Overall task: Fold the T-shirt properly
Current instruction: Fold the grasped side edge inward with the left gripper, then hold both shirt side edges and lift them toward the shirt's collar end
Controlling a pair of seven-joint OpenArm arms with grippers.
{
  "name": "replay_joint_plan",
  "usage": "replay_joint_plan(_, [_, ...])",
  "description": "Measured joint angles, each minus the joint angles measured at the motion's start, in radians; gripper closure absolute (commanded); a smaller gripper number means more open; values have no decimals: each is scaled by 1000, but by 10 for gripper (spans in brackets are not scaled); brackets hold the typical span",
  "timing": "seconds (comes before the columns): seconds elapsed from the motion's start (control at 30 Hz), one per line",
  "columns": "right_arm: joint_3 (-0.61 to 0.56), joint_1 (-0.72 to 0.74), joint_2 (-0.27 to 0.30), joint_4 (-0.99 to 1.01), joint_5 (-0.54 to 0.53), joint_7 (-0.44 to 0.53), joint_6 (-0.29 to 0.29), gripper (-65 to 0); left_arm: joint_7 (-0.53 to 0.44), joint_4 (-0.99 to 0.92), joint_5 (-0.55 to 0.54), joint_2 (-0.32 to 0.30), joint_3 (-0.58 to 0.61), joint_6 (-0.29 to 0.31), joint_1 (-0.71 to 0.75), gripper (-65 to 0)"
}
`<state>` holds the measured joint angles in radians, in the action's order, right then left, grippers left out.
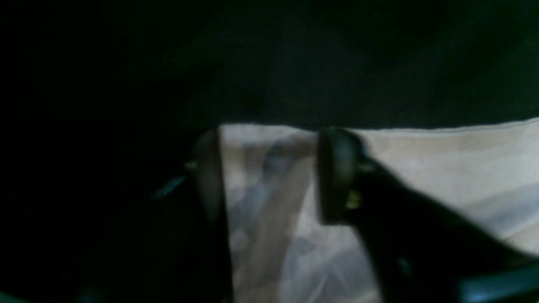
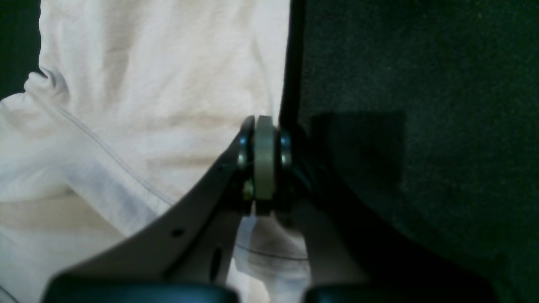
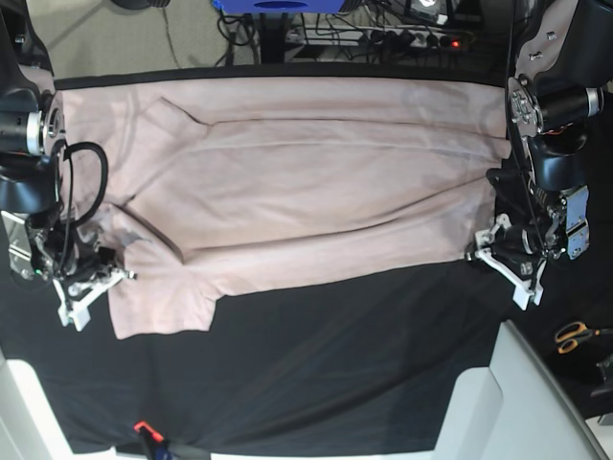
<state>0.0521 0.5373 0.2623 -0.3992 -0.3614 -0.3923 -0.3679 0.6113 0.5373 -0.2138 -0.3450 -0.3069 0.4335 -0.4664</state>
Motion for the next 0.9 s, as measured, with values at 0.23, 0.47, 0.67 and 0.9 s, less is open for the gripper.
replay_joint_plan(0.23, [0,0,0,0,0,0,0,-11,-93,-75,-5,-10,-2,4,-6,0])
replay_joint_plan(0.47, [0,-22,-3,-87,4,-14,6,-9,-62,-54,6,-4,2,1,-22,0])
replay_joint_plan(0.67, [0,-25,-2,-183,4,-16,5,-9,-20,-10,23,8,11,0,-79,0])
replay_joint_plan(0.9, [-3,-8,0,-184,4,-19,8,-9,-13,-4,22,6,11,0,-150,0])
